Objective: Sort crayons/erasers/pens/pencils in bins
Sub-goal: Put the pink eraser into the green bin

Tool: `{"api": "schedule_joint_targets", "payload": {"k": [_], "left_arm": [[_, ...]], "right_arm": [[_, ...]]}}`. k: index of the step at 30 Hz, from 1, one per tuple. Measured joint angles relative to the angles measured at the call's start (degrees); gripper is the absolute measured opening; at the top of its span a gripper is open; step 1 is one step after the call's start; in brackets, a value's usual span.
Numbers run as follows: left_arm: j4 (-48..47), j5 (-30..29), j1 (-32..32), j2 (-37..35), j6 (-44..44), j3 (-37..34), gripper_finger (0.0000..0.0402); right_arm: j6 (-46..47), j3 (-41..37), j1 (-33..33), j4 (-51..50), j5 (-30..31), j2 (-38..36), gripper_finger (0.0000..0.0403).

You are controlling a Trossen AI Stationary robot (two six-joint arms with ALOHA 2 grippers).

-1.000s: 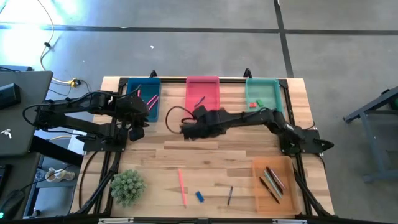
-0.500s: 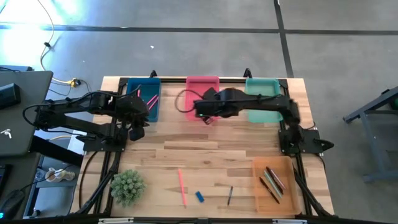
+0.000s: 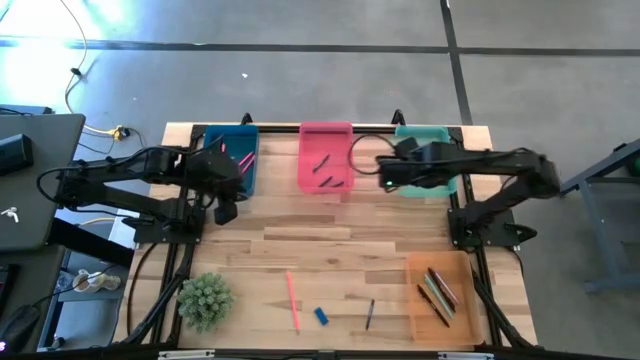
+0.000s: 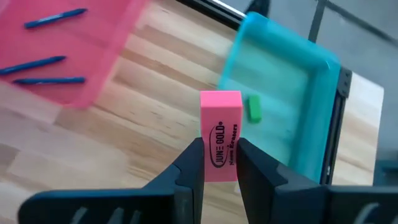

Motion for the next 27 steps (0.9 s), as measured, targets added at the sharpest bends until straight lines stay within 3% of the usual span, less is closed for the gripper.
{"api": "schedule_joint_targets", "payload": {"k": [12, 27], "left_arm": [[9.8, 0.2, -0.1, 3.5, -9.3, 0.0, 0.0090], [9.9, 0.4, -2.6, 8.6, -19.6, 0.0, 0.0090]], "right_arm": [[-2.5, -21.8, -10.7, 11.8, -3.1, -15.5, 0.0064], [-17.3, -39.7, -28.9, 37.1, -14.7, -17.0, 0.0064]]}}
